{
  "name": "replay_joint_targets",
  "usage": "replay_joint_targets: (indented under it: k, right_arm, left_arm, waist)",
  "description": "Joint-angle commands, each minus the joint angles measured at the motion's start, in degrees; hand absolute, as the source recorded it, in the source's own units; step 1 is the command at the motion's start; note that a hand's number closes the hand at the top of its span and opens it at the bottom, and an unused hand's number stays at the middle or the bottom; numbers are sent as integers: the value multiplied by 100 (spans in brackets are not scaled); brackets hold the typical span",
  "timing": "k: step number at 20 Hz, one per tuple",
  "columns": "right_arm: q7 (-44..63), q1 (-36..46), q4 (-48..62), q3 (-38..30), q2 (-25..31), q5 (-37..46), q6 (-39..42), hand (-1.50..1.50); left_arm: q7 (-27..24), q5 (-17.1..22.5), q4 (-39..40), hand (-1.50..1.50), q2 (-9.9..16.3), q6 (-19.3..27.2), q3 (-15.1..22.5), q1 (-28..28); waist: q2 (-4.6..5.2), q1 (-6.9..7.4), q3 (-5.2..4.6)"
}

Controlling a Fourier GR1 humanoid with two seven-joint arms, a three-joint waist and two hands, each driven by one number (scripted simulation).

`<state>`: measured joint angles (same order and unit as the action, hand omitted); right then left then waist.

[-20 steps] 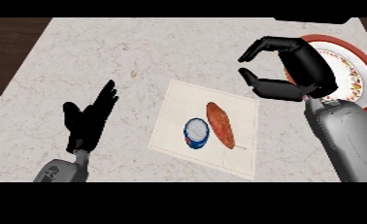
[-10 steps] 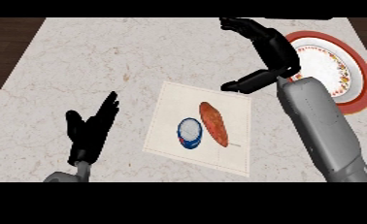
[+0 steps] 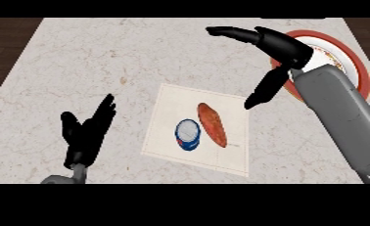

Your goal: Pick the can from the placemat and place it in the plate

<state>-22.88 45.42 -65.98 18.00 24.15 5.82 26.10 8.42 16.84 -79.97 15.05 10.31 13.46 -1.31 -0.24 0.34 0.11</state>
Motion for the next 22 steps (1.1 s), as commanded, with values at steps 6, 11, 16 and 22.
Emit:
replay_joint_targets:
  k: [6, 11, 16, 22]
  right_arm:
    - [1491, -597, -1620, 794, -225, 955, 14, -150]
    - [1835, -892, -1930, 859, -607, 1503, 49, -150]
    - [2231, -1363, -2220, 1184, -852, 2053, -12, -150]
    - [2185, -1577, -2242, 1045, -1095, 2237, 627, -150]
  left_arm:
    - [213, -74, -117, 0, -84, -13, -25, 171]
    - [55, -310, 0, 0, -334, 45, -36, 178]
    - [48, -342, -275, 0, -225, -195, 9, 589]
    - [361, -379, -10, 0, -301, -253, -389, 1]
  waist:
    - [0, -60, -13]
    - [18, -30, -13]
    - [11, -25, -13]
    - [19, -33, -12]
